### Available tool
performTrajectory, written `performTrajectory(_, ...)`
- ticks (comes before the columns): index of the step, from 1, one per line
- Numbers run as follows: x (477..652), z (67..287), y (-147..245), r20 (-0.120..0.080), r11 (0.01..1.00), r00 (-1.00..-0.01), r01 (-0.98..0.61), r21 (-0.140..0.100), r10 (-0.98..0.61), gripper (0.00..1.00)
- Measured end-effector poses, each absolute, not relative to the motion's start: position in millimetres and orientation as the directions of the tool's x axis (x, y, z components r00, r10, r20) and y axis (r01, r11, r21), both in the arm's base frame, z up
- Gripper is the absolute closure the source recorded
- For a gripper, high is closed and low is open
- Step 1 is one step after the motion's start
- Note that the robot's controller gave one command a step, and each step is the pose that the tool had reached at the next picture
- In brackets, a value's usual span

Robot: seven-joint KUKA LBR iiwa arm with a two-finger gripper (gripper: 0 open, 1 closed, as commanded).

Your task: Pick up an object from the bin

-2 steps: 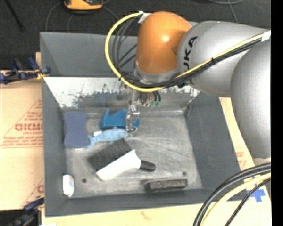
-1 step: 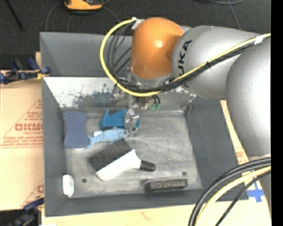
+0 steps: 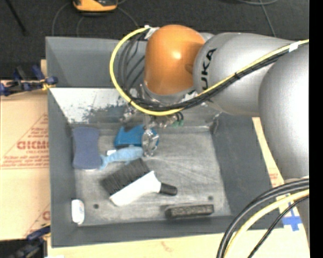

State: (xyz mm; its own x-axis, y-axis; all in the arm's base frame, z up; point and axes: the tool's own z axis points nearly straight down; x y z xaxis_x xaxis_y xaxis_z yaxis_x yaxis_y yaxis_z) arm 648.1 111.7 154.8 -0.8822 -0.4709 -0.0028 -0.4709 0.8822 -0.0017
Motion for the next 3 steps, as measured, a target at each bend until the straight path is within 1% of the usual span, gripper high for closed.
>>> performTrajectory(1,650.6,104.6,118.9,-0.014,0.803,-0.803,-0.595,-0.004,-0.595,0.00)
performTrajectory(2,645.3,77.7,125.9,-0.010,0.572,-0.572,-0.820,-0.003,-0.820,1.00)
performTrajectory(3,645.3,77.7,125.9,-0.010,0.573,-0.573,-0.820,-0.003,-0.820,1.00)
